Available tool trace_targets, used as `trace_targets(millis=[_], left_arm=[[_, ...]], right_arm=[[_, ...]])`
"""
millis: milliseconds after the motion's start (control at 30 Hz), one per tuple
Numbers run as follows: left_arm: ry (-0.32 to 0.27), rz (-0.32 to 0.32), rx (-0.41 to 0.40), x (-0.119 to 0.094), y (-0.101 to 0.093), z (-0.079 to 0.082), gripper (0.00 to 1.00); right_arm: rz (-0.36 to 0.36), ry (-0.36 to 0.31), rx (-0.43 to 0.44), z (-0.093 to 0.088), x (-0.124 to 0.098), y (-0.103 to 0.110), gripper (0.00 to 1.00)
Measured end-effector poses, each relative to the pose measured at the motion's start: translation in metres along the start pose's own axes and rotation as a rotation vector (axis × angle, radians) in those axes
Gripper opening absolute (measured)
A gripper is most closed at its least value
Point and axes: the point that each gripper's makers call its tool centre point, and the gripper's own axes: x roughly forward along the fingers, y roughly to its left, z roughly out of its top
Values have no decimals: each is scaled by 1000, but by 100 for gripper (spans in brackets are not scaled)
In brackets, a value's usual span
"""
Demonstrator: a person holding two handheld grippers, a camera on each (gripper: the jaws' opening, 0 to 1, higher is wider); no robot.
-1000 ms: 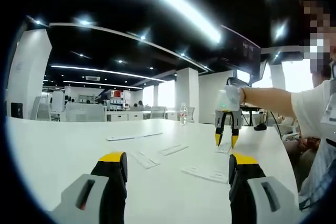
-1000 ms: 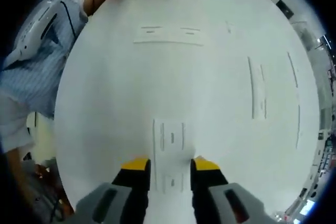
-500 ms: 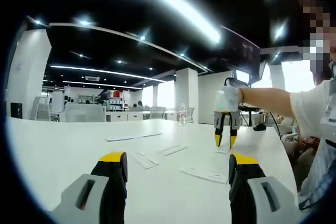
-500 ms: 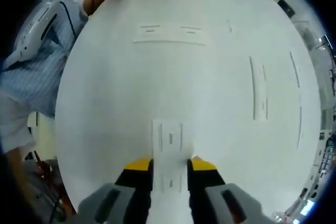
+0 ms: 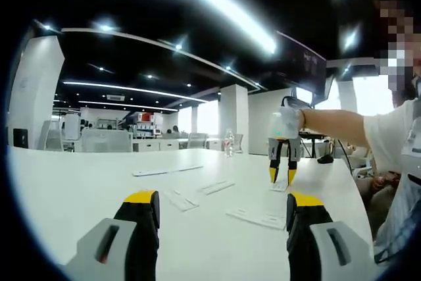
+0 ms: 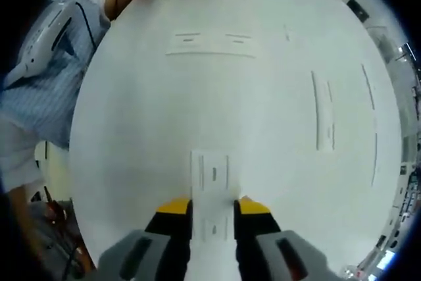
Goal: Locate the socket holder cover, grip the socket holder cover, clip it into the socket holder slot.
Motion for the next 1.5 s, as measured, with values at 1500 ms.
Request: trace_targets(millis=[1500], left_arm=[[6,-14,-11,1,-4,-1,79]], right_arm=[[-54,18,53,1,-30,-29,25]])
